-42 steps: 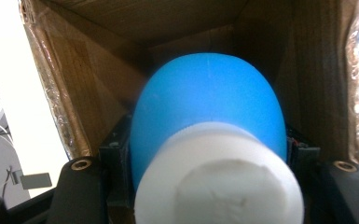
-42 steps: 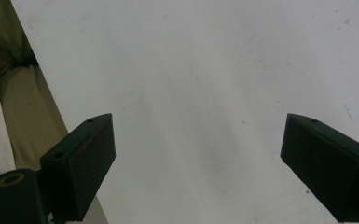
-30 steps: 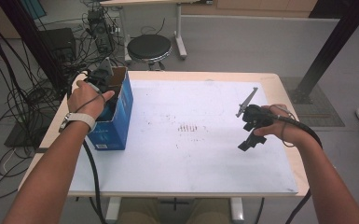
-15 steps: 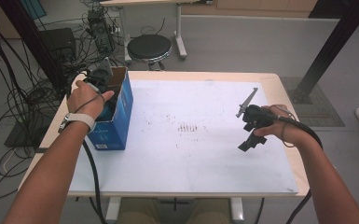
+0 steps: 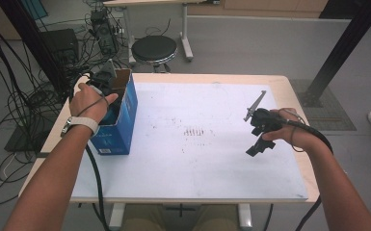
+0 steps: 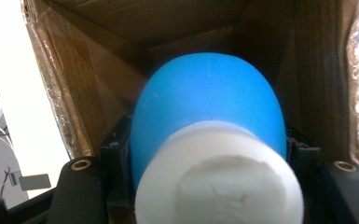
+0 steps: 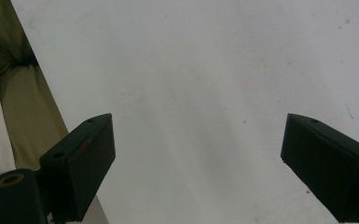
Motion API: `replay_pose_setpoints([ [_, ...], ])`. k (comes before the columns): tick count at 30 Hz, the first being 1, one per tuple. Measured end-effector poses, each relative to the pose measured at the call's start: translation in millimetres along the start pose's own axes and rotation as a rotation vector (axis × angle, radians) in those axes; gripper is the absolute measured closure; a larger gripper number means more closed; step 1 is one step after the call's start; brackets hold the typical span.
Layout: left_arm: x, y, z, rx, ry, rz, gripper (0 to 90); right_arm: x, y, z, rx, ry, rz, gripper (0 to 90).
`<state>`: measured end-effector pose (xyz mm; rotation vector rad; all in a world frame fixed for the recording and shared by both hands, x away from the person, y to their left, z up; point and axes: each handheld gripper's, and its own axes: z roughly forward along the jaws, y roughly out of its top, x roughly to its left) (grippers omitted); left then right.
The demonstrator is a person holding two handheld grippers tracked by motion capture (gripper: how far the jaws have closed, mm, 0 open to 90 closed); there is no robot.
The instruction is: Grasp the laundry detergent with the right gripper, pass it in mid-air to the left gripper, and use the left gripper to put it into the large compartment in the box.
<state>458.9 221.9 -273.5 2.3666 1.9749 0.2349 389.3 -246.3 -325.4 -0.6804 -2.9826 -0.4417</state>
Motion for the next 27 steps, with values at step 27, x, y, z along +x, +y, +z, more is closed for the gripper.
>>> replay_pose_setpoints([
  [27, 3.6, -2.0, -3.5, -0.020, -0.036, 0.017, 27.7, 2.1, 0.6, 1.7, 0.008, 0.003, 0.001, 9.5],
])
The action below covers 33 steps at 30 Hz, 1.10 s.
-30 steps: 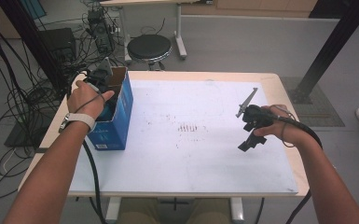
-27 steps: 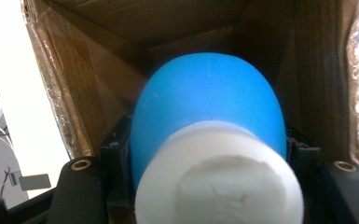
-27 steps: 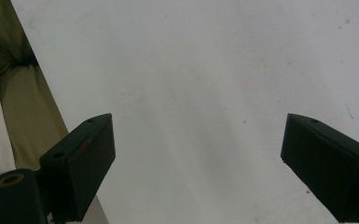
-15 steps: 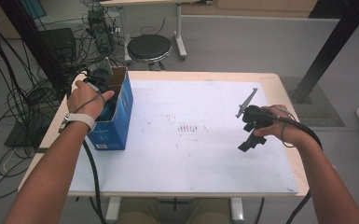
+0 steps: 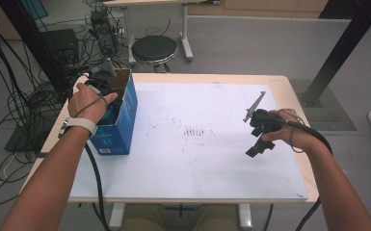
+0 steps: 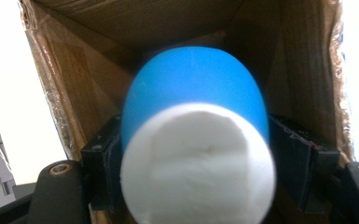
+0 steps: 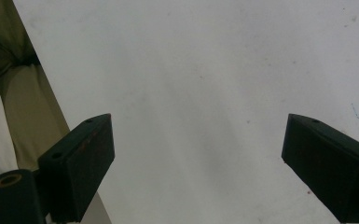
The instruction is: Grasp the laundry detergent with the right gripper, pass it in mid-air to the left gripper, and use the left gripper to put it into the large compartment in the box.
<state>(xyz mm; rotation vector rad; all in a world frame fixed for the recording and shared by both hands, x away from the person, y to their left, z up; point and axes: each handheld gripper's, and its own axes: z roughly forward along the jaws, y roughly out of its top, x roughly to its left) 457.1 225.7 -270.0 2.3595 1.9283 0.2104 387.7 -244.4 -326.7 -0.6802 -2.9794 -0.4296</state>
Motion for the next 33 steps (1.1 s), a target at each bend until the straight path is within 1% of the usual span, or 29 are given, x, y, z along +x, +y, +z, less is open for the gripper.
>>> replay_pose_setpoints([
  [5, 0.8, 0.3, -6.4, -0.001, -0.004, 0.009, 27.3, 0.7, 0.6, 0.4, 0.005, -0.002, -0.002, 9.5],
  [6, 1.1, 0.1, -8.0, 0.000, 0.001, 0.010, 24.2, 0.8, 0.9, 0.4, 0.005, -0.001, -0.002, 9.6],
  [9, 3.1, -1.3, -12.9, -0.010, -0.018, 0.000, 23.5, 1.4, 1.9, 0.3, 0.006, 0.000, -0.003, 9.5],
  [10, 3.4, -1.8, -14.2, -0.018, -0.028, -0.005, 21.3, 1.4, 2.2, 0.3, 0.008, 0.000, -0.006, 9.5],
  [13, 2.4, -3.1, -19.6, -0.027, -0.028, 0.007, 18.1, 2.0, 3.0, 1.0, 0.008, 0.002, -0.006, 9.6],
  [15, 2.5, -3.5, -25.0, -0.038, -0.030, 0.012, 11.9, 2.0, 3.0, 1.5, 0.013, 0.002, -0.006, 9.6],
  [16, 2.9, -3.7, -28.2, -0.048, -0.031, 0.012, 11.3, 2.0, 3.0, 1.7, 0.015, 0.002, -0.005, 9.6],
  [17, 3.2, -3.7, -31.5, -0.052, -0.038, 0.020, 11.3, 2.1, 3.0, 1.7, 0.016, 0.001, -0.005, 9.6],
  [20, 2.0, -3.6, -41.2, -0.065, -0.044, 0.048, 9.7, 2.3, 3.1, 1.1, 0.019, -0.001, -0.008, 9.6],
  [22, 1.5, -3.0, -47.0, -0.082, -0.056, 0.057, 9.6, 2.4, 3.3, 0.1, 0.017, -0.002, -0.006, 9.6],
  [23, 1.4, -2.4, -50.3, -0.082, -0.059, 0.065, 9.2, 2.1, 3.4, -0.5, 0.015, -0.004, -0.007, 9.6],
  [26, 1.4, -1.8, -59.4, -0.096, -0.090, 0.075, 8.4, 2.3, 3.9, -2.5, 0.016, -0.006, -0.004, 9.6],
  [27, 1.1, -1.9, -65.0, -0.111, -0.097, 0.084, 8.4, 2.5, 3.9, -3.2, 0.016, -0.004, -0.006, 9.6],
  [29, 0.0, -2.3, -71.3, -0.123, -0.089, 0.105, 8.4, 2.4, 3.6, -5.4, 0.021, -0.012, -0.006, 9.6],
  [31, -1.8, -2.5, -80.8, -0.136, -0.100, 0.133, 8.2, 2.5, 3.0, -7.9, 0.020, -0.012, -0.004, 9.6],
  [33, -3.7, -2.3, -88.6, -0.151, -0.097, 0.152, 8.2, 2.9, 2.5, -10.5, 0.022, -0.017, -0.002, 9.6],
])
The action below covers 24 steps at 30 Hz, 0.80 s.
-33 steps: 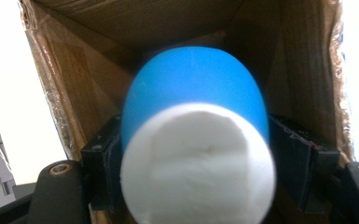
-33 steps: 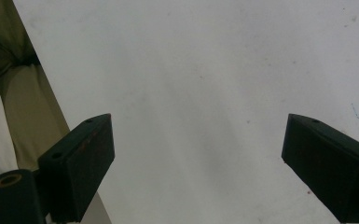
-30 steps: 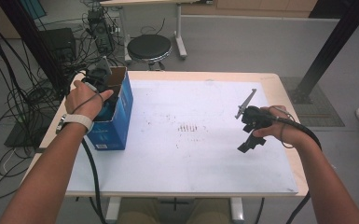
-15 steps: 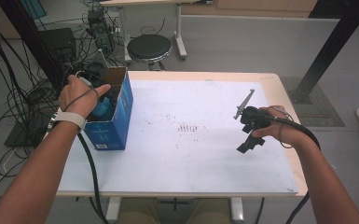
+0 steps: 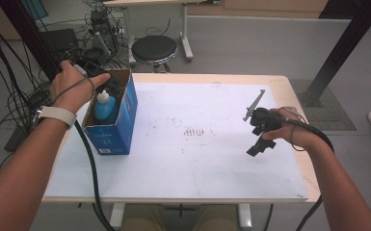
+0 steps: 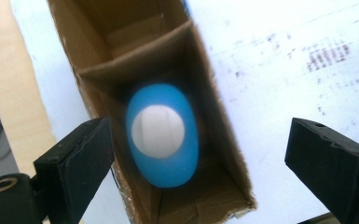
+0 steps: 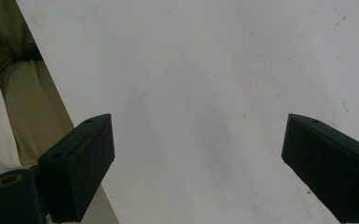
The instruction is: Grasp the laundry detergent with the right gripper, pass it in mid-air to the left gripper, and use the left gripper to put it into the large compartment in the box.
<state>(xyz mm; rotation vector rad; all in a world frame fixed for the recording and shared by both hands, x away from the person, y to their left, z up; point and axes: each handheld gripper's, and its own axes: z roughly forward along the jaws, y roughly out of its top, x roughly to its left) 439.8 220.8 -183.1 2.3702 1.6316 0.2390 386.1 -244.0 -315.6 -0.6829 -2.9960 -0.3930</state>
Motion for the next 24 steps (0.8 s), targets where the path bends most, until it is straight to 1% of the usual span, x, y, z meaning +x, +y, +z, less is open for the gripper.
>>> replay_pose_setpoints([
  [1, -1.5, 1.9, -5.6, -0.019, -0.013, 0.018, 8.0, 0.3, -0.2, -1.1, 0.000, -0.002, -0.001, 9.6],
  [3, -3.5, 5.3, -13.1, -0.028, -0.015, 0.036, 8.0, 1.1, -0.4, -3.5, 0.000, -0.007, -0.002, 9.6],
  [4, -6.2, 8.1, -17.7, -0.032, -0.021, 0.063, 7.4, 1.4, -0.5, -4.5, -0.003, -0.007, 0.000, 9.6],
  [7, -14.2, 14.8, -27.1, -0.046, -0.032, 0.118, 7.3, 2.2, -0.4, -7.6, -0.005, -0.013, -0.003, 9.6],
  [8, -17.8, 17.3, -30.0, -0.055, -0.043, 0.142, 7.2, 2.7, -0.2, -8.4, -0.004, -0.013, 0.000, 9.6],
  [10, -26.6, 22.5, -34.2, -0.051, -0.073, 0.198, 6.2, 3.2, 0.0, -10.8, -0.007, -0.014, -0.004, 9.6],
  [11, -33.2, 25.1, -36.5, -0.062, -0.089, 0.234, 6.2, 3.3, -0.1, -11.5, -0.010, -0.015, -0.004, 9.6],
  [13, -45.4, 29.2, -37.4, -0.056, -0.109, 0.296, 6.0, 3.8, -0.3, -13.7, -0.011, -0.016, -0.007, 9.6],
  [14, -50.3, 30.5, -37.3, -0.058, -0.112, 0.312, 6.0, 4.1, -0.5, -14.5, -0.013, -0.017, -0.005, 9.6],
  [16, -64.3, 34.7, -35.2, -0.048, -0.121, 0.371, 6.0, 4.5, -0.8, -15.7, -0.014, -0.019, -0.002, 9.6],
  [17, -68.1, 36.3, -34.9, -0.043, -0.122, 0.397, 5.8, 4.8, -1.0, -16.4, -0.015, -0.021, -0.003, 9.6],
  [18, -74.8, 38.4, -34.0, -0.043, -0.131, 0.428, 5.6, 4.8, -1.1, -16.8, -0.015, -0.022, -0.005, 9.6],
  [19, -80.2, 39.7, -33.1, -0.045, -0.135, 0.446, 6.1, 5.2, -1.4, -17.2, -0.017, -0.022, -0.003, 9.6],
  [21, -89.8, 41.9, -30.1, -0.032, -0.150, 0.483, 5.7, 5.9, -2.0, -17.9, -0.017, -0.019, -0.001, 9.6],
  [23, -101.0, 43.7, -25.5, -0.018, -0.162, 0.533, 5.7, 6.3, -2.3, -18.3, -0.016, -0.017, 0.000, 9.6],
  [24, -107.5, 44.5, -22.1, -0.009, -0.169, 0.565, 5.7, 6.2, -2.3, -18.6, -0.019, -0.018, -0.004, 9.6],
])
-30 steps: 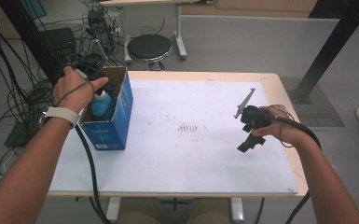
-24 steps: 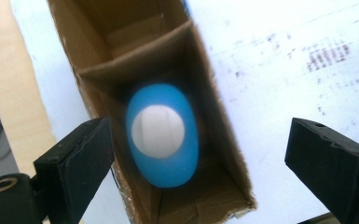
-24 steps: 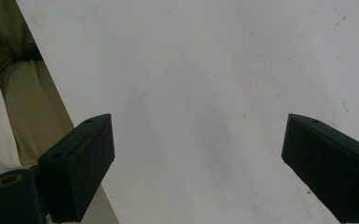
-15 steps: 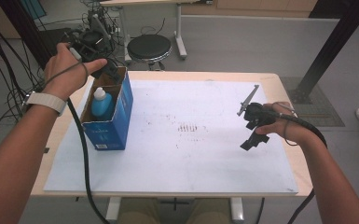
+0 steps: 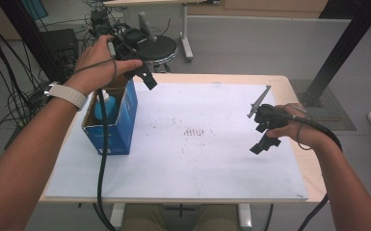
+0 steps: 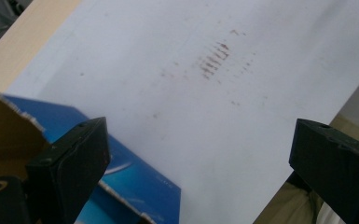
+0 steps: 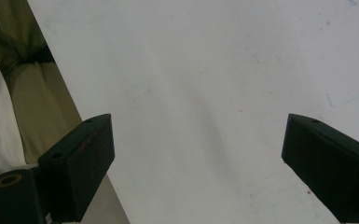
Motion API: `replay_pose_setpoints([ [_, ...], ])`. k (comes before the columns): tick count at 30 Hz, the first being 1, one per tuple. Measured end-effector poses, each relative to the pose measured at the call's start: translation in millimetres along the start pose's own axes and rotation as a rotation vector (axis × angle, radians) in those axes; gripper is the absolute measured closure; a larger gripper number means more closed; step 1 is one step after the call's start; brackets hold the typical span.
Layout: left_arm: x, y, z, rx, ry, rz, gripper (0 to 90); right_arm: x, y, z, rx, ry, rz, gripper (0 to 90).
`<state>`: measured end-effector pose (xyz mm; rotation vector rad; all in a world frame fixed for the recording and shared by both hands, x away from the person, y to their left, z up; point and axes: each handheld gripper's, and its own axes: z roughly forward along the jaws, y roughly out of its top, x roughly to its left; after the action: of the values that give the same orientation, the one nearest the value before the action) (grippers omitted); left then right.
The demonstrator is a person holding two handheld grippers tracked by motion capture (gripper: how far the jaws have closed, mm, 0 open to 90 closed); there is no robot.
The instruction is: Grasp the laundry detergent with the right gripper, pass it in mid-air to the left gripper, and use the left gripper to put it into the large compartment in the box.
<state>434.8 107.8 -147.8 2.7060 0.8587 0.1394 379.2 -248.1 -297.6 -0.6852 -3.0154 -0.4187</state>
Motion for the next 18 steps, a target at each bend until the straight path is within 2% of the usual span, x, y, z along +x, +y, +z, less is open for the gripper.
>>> replay_pose_setpoints([
  [4, -11.9, 10.5, 13.6, 0.015, -0.024, 0.088, 5.7, 0.4, 0.9, -2.1, -0.007, 0.000, -0.004, 9.6],
  [7, -21.8, 17.1, 24.8, 0.034, -0.051, 0.177, 6.6, 0.6, 1.0, -2.4, -0.015, -0.001, -0.002, 9.5],
  [11, -35.4, 23.9, 42.1, 0.064, -0.056, 0.262, 7.3, 0.9, 0.9, -2.9, -0.012, -0.005, 0.000, 9.5],
  [15, -44.4, 26.4, 60.1, 0.083, -0.064, 0.313, 7.8, 2.3, 1.3, -5.3, -0.016, -0.008, -0.007, 9.2],
  [18, -50.5, 26.2, 72.2, 0.102, -0.070, 0.334, 8.1, 2.7, 1.0, -5.6, -0.023, -0.012, -0.011, 8.9],
])
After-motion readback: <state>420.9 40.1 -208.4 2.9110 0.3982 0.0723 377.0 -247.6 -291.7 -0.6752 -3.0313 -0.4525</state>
